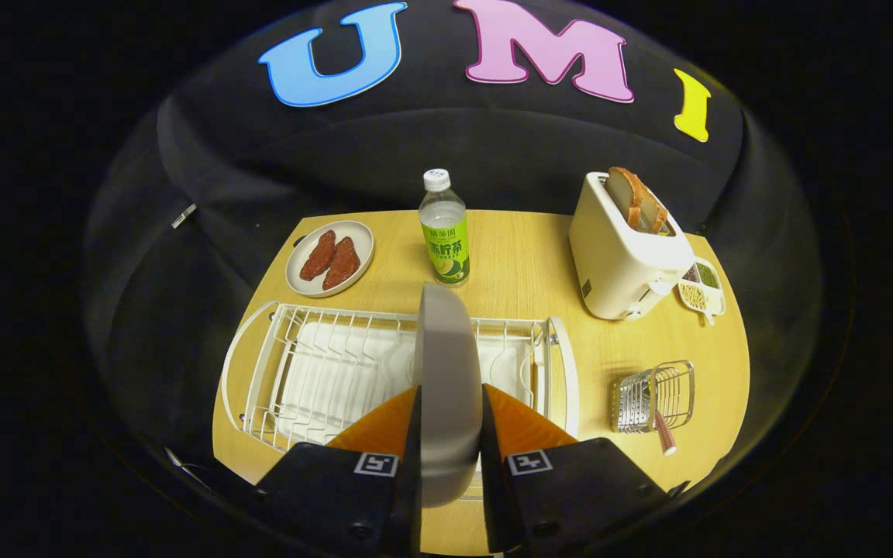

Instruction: Take the plate from the dish rack, then take the spoon from the basket and place it into the plate.

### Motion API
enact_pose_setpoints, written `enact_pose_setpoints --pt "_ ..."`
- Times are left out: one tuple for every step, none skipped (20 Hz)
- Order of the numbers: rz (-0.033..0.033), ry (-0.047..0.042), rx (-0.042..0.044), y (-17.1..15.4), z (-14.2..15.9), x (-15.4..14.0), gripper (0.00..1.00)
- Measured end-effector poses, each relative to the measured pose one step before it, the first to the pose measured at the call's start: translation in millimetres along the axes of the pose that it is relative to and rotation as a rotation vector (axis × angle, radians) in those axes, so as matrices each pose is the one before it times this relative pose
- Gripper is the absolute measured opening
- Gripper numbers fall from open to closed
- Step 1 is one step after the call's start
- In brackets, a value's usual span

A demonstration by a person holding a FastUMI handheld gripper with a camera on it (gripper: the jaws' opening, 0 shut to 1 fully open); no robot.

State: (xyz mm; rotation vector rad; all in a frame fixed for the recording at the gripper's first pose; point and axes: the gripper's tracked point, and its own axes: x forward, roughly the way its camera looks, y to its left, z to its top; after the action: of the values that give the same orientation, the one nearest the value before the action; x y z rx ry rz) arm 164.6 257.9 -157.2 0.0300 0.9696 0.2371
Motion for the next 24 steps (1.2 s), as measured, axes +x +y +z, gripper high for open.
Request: enact_pose_setpoints --pt "-0.00128 0.00825 -0.00079 -1.81 -2.84 -0.21 0.36" --pt "-0.00522 0.00347 0.00756 -2.95 -0.11 -0.33 0.36" --pt "0.00067 -0.00700 0.00406 -1.13 1.44 -1.03 0.36" --pt "-0.00401 -0.01824 0.00879 -2.56 5.84 -1.45 0.36" --pt "-0.00537 -0.01634 0.00309 -2.06 4.40 -2.19 0.36" --pt "0.00039 -0.00359 0.00900 -2.44 1.57 -0.72 0.35" --pt "0.00773 0.00830 0.00446 0.73 -1.95 -0.84 0.34" --pt "-0.00486 0.00511 -0.00583 -3.40 -2.34 -0.11 0.33" --pt "-0.00318 0.00048 -0.00809 -4.02 -1.88 0.56 0.31" --pt "0.01582 -0.00050 0.00463 0.77 -2.31 -0.57 0.27" --pt "0.00693 0.00498 0.00455 1.30 -5.53 0.14 0.24" --pt "0.00506 0.00138 -0.00558 -2.43 -2.51 -1.89 0.23" --pt "0.00542 -0.00413 -0.00784 -2.57 -1.02 -1.71 0.23" --pt "0.00898 -0.00930 -0.00785 -2.16 0.23 -4.07 0.23" --pt "0.01182 -0.00909 -0.00606 -2.94 -0.66 -4.93 0.23" --pt "0.01611 -0.00702 -0.00151 -3.17 -0.40 -7.13 0.23" --pt "0.01934 -0.00884 0.00253 -3.16 -0.66 -8.26 0.23" --pt "0.01943 -0.01096 0.00747 -3.85 -0.20 -9.50 0.23" --pt "0.01855 -0.01055 0.00996 -5.55 -0.90 -9.80 0.23" --pt "0.01826 -0.00703 0.00956 -6.42 -1.00 -10.18 0.23" --pt "0.01437 -0.00137 0.01544 -7.98 -3.16 -11.42 0.23" --pt "0.01984 -0.00582 0.01539 -7.12 -2.45 -12.37 0.23" --pt "0.01916 -0.00386 0.01231 -7.36 -2.61 -11.78 0.23" --pt "0.01466 -0.00406 0.01163 -8.35 -4.05 -12.88 0.23"
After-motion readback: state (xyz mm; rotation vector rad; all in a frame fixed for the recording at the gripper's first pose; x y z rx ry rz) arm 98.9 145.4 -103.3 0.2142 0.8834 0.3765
